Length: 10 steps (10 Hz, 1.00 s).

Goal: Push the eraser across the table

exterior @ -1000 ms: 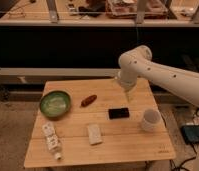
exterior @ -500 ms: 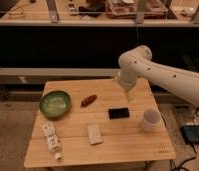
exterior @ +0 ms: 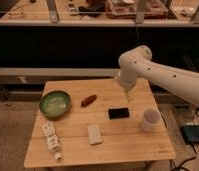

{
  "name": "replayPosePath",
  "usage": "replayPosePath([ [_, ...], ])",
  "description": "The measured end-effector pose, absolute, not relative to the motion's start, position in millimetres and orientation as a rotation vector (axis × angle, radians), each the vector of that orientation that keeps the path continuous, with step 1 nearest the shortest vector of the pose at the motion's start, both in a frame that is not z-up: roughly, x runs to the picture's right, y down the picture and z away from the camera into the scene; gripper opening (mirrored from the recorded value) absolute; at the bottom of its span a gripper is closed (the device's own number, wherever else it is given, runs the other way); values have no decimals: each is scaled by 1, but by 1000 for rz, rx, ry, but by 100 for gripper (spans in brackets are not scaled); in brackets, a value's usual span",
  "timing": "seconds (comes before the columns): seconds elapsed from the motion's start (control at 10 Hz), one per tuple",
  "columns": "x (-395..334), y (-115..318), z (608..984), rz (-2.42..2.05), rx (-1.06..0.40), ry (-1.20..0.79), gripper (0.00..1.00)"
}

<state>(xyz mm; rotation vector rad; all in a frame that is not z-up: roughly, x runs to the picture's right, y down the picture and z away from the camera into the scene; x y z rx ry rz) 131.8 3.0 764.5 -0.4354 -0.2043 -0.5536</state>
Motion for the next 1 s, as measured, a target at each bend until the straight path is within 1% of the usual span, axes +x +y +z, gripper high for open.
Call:
replayPosePath([
  [0.2,134,3,769,-540,-440,-205,80],
  [0.3,143,9,780,-498,-457,-201,73],
  [0.5,154,23,798,-436,-493,-202,56],
  [0.6,163,35,810,-401,-522,-198,44],
  [0.8,174,50,824,-371,-552,-190,28],
  [1.0,193,72,843,-348,-604,-153,6],
])
